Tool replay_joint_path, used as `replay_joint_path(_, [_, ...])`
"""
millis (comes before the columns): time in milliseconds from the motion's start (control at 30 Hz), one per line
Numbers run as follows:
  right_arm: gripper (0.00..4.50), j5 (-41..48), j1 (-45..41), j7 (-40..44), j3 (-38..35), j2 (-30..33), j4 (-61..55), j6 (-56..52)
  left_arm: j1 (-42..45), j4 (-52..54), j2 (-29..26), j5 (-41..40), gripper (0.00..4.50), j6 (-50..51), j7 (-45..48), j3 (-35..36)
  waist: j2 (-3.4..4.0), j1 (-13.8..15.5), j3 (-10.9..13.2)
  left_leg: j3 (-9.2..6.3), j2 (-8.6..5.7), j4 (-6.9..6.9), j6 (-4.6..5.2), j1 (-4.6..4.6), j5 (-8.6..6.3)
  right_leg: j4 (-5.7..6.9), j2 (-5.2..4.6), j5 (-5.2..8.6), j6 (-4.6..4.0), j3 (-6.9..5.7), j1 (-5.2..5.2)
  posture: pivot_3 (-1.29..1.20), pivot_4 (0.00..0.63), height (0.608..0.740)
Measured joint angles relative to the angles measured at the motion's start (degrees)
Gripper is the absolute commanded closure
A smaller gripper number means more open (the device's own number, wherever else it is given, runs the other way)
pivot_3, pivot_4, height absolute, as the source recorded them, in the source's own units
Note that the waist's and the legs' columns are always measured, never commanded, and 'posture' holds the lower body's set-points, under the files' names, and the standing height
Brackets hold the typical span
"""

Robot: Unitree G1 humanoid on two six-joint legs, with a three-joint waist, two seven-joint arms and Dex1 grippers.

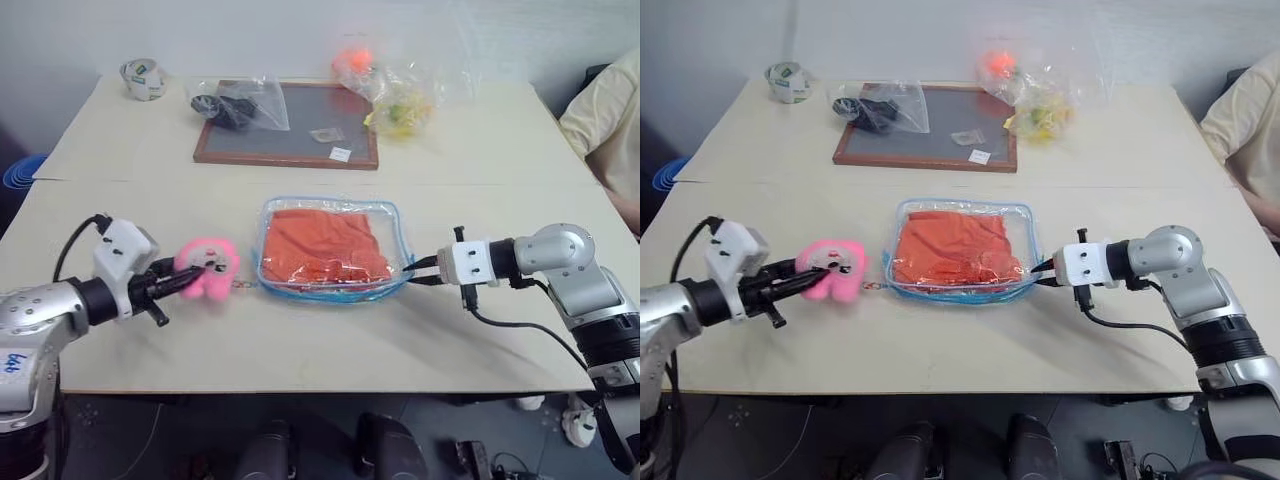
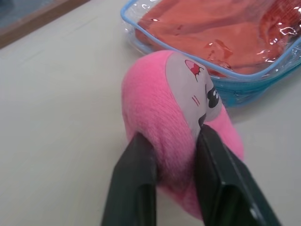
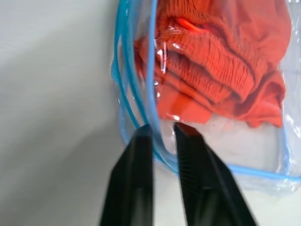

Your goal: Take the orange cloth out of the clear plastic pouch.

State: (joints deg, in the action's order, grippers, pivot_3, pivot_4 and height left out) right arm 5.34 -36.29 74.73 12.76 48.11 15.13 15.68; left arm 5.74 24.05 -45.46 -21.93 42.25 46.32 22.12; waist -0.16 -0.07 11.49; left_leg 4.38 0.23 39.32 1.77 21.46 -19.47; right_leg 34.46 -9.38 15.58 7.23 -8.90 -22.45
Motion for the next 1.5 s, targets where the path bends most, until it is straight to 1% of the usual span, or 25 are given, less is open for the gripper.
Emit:
replay_joint_path(167, [1.12, 5.5, 3.6, 1.1, -3.1, 1.7, -6.9, -9.0, -3.2, 0.2, -0.7, -1.6, 1.06, 0.2, 0.3, 0.8, 0.00, 0.0, 0.0, 0.00, 0.00, -0.05, 0.00, 0.01, 0.00, -0.02, 0.00, 0.01, -0.01, 0.00, -0.02, 0.00, 0.150, 0.740])
replay_joint_path(267, [0.10, 10.0, 6.6, 1.1, -7.1, 3.9, -12.4, -16.5, -4.6, -0.1, -3.4, -3.4, 0.13, 0.2, 2.3, 4.5, 0.00, 0.1, 0.0, 0.00, 0.00, -0.05, -0.01, 0.01, -0.01, -0.04, -0.01, 0.01, -0.01, 0.00, -0.01, 0.00, 0.150, 0.740])
replay_joint_path(300, [0.01, 11.4, 7.4, 0.9, -8.4, 4.3, -14.1, -18.9, -4.5, -0.3, -4.3, -3.7, 0.03, 0.2, 2.6, 5.5, 0.00, 0.2, 0.0, 0.00, 0.00, -0.05, -0.01, 0.00, -0.01, -0.03, -0.03, 0.01, -0.01, -0.01, -0.01, 0.00, 0.150, 0.740])
replay_joint_path(400, [0.01, 16.1, 9.8, -1.0, -11.9, 4.6, -19.7, -26.7, -2.8, -3.1, -7.2, -3.8, 0.03, -0.3, 2.8, 7.5, 0.01, 0.3, 0.0, -0.01, -0.01, -0.06, -0.01, 0.00, -0.01, -0.01, -0.03, 0.01, -0.01, -0.01, -0.02, 0.00, 0.150, 0.740])
replay_joint_path(433, [0.01, 17.5, 10.8, -2.0, -13.3, 4.8, -21.9, -29.4, -1.9, -4.2, -8.9, -3.9, 0.03, -0.5, 3.6, 7.6, 0.00, 0.3, 0.0, -0.01, -0.01, -0.06, -0.01, 0.02, -0.01, 0.00, -0.03, 0.01, -0.02, -0.02, -0.04, 0.00, 0.150, 0.740])
replay_joint_path(500, [0.01, 19.7, 13.0, -3.1, -15.5, 6.1, -25.8, -33.7, 1.1, -3.5, -12.4, -4.8, 0.03, -1.0, 5.9, 6.7, 0.00, 0.7, 0.0, -0.03, -0.05, -0.07, 0.00, 0.07, -0.02, -0.07, -0.06, 0.01, -0.02, -0.03, -0.06, 0.00, 0.150, 0.740])
replay_joint_path(533, [0.01, 21.4, 14.2, -3.4, -16.7, 6.7, -27.7, -36.2, 3.8, -1.5, -13.5, -5.3, 0.03, -1.8, 6.7, 5.1, 0.00, 1.1, 0.0, -0.03, -0.08, -0.07, 0.02, 0.07, -0.03, -0.07, -0.09, 0.01, -0.01, -0.01, -0.05, 0.00, 0.150, 0.740])
replay_joint_path(633, [0.01, 27.3, 16.6, -3.6, -19.9, 8.0, -32.8, -43.0, 10.3, 5.4, -14.0, -3.9, 0.03, -7.0, 7.5, -4.5, 0.07, 1.6, 0.0, -0.01, -0.18, -0.07, 0.06, 0.04, -0.05, -0.09, -0.18, -0.01, 0.02, 0.04, -0.01, 0.00, 0.150, 0.740])
replay_joint_path(667, [0.01, 29.7, 17.4, -3.6, -21.0, 8.4, -34.6, -45.5, 12.0, 6.4, -13.2, -1.3, 0.03, -9.8, 7.6, -10.7, 0.08, 1.6, 0.0, 0.02, -0.19, -0.08, 0.06, 0.01, -0.05, -0.06, -0.16, -0.01, 0.02, 0.04, 0.00, 0.00, 0.150, 0.740])
replay_joint_path(700, [0.01, 30.8, 17.7, -3.7, -21.3, 8.7, -35.6, -47.1, 12.8, 6.4, -12.3, 0.5, 0.03, -11.6, 7.6, -14.8, 0.08, 1.6, 0.0, 0.05, -0.16, -0.08, 0.05, 0.02, -0.04, -0.04, -0.11, -0.01, 0.02, 0.03, -0.02, 0.00, 0.150, 0.740])
replay_joint_path(767, [0.01, 32.8, 19.2, -4.0, -22.3, 9.3, -37.3, -49.7, 15.5, 4.4, -9.9, 5.5, 0.03, -16.6, 7.9, -23.0, 0.07, 1.5, 0.0, 0.11, -0.15, -0.08, 0.03, 0.02, -0.04, -0.03, 0.00, -0.01, 0.01, 0.04, -0.04, 0.00, 0.150, 0.740])
replay_joint_path(867, [0.01, 34.6, 21.2, -5.0, -22.8, 9.4, -39.7, -51.7, 18.7, 0.0, -8.5, 13.2, 0.03, -25.0, 9.1, -31.2, 0.07, 1.3, 0.0, 0.21, -0.17, -0.13, 0.02, 0.01, -0.04, -0.04, 0.04, -0.01, 0.00, 0.10, -0.11, 0.00, 0.150, 0.740])
replay_joint_path(933, [0.01, 35.5, 21.8, -6.2, -22.9, 9.4, -41.0, -52.4, 20.6, -3.6, -6.3, 17.8, 0.03, -29.7, 9.2, -35.0, 0.07, 1.5, 0.0, 0.22, -0.16, -0.12, 0.03, 0.02, -0.04, -0.04, 0.03, -0.01, 0.00, 0.11, -0.11, 0.00, 0.150, 0.740])
replay_joint_path(1033, [0.00, 36.4, 22.2, -7.8, -23.3, 9.2, -42.3, -52.8, 22.2, -8.4, -2.8, 22.3, 0.66, -34.6, 8.1, -37.9, 0.05, 1.6, 0.0, 0.20, -0.10, -0.10, 0.06, 0.03, -0.03, -0.05, 0.01, -0.01, 0.01, 0.10, -0.10, 0.00, 0.150, 0.740])
replay_joint_path(1100, [0.00, 36.8, 23.3, -8.8, -23.6, 8.8, -43.0, -53.0, 22.8, -11.2, -0.5, 24.7, 1.30, -37.6, 6.8, -38.7, 0.04, 1.7, 0.0, 0.18, -0.10, -0.10, 0.07, 0.04, -0.03, -0.05, 0.00, -0.01, 0.01, 0.09, -0.09, 0.00, 0.150, 0.740])
replay_joint_path(1167, [0.00, 36.9, 24.6, -9.7, -24.1, 8.3, -43.8, -53.0, 22.7, -12.8, 0.7, 26.2, 1.96, -39.6, 6.2, -39.1, 0.04, 1.7, 0.0, 0.17, -0.11, -0.10, 0.07, 0.06, -0.03, -0.05, -0.02, -0.01, 0.02, 0.08, -0.09, 0.00, 0.150, 0.740])
replay_joint_path(1367, [0.00, 37.5, 25.8, -12.6, -24.5, 6.8, -44.7, -53.0, 22.7, -15.3, 2.6, 28.3, 3.86, -41.4, 5.0, -38.9, 0.04, 1.6, 0.0, 0.15, -0.09, -0.08, 0.09, 0.04, -0.02, -0.03, -0.02, -0.01, 0.02, 0.06, -0.08, 0.00, 0.150, 0.740])
replay_joint_path(1400, [0.00, 37.5, 26.0, -12.9, -24.5, 6.7, -45.0, -53.0, 22.7, -15.6, 2.8, 28.9, 4.10, -41.7, 4.8, -38.9, 0.04, 1.6, 0.0, 0.14, -0.09, -0.08, 0.09, 0.05, -0.02, -0.03, -0.02, -0.02, 0.02, 0.06, -0.08, 0.00, 0.150, 0.740])
replay_joint_path(1500, [0.00, 37.2, 27.0, -13.1, -24.4, 6.6, -45.6, -51.8, 22.5, -15.9, 4.6, 29.0, 4.10, -41.1, 3.3, -38.2, 0.03, 1.8, 0.0, 0.12, -0.12, -0.06, 0.11, 0.06, -0.01, -0.04, -0.05, -0.02, 0.03, 0.04, -0.05, 0.00, 0.150, 0.740])
